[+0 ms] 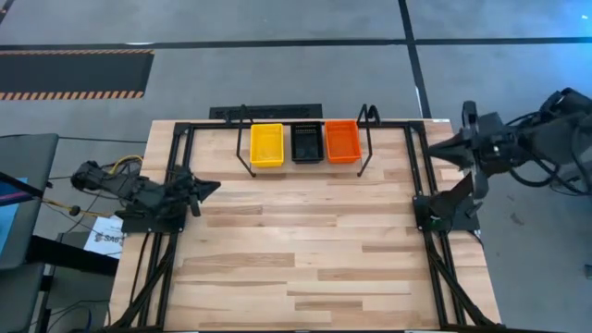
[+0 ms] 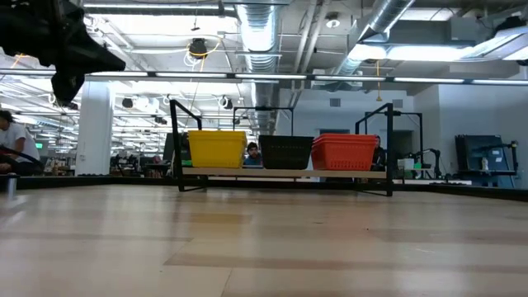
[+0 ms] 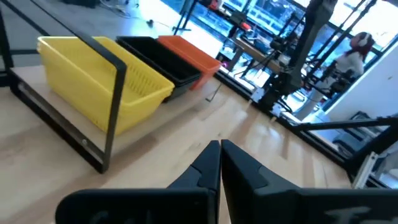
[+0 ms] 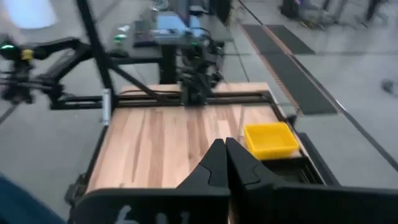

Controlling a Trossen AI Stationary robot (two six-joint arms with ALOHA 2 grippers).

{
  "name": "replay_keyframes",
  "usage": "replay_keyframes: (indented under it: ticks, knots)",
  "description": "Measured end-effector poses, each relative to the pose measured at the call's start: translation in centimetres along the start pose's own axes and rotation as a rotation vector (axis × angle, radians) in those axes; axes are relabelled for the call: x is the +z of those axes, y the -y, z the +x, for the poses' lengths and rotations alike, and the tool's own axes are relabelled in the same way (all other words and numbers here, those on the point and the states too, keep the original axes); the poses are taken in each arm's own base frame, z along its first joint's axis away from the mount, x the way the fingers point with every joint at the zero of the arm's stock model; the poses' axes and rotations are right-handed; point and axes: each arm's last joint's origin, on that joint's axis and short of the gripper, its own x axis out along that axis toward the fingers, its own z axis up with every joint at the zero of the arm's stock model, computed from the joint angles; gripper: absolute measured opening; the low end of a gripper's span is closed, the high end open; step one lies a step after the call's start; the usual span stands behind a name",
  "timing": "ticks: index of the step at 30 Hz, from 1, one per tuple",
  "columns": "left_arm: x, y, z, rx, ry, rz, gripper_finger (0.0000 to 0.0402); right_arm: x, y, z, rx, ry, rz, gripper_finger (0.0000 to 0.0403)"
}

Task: Stack baskets on shelf by color
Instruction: Return to Home Position

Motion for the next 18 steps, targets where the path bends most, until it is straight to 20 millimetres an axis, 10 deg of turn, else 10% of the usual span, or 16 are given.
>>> replay_keyframes:
  ticks: [7, 18]
  knots:
    - [-0.3, -0.7, 0.3, 0.032, -0.067, -0.025, 0.0000, -4.4, 1.0, -0.6, -0.016, 0.062, -0.010, 0.0000]
    - [0.0, -1.1, 0.6, 0.036, -0.080, -0.047, 0.0000, -18.6, 4.6, 2.6, 0.040, 0.332, 0.175, 0.0000]
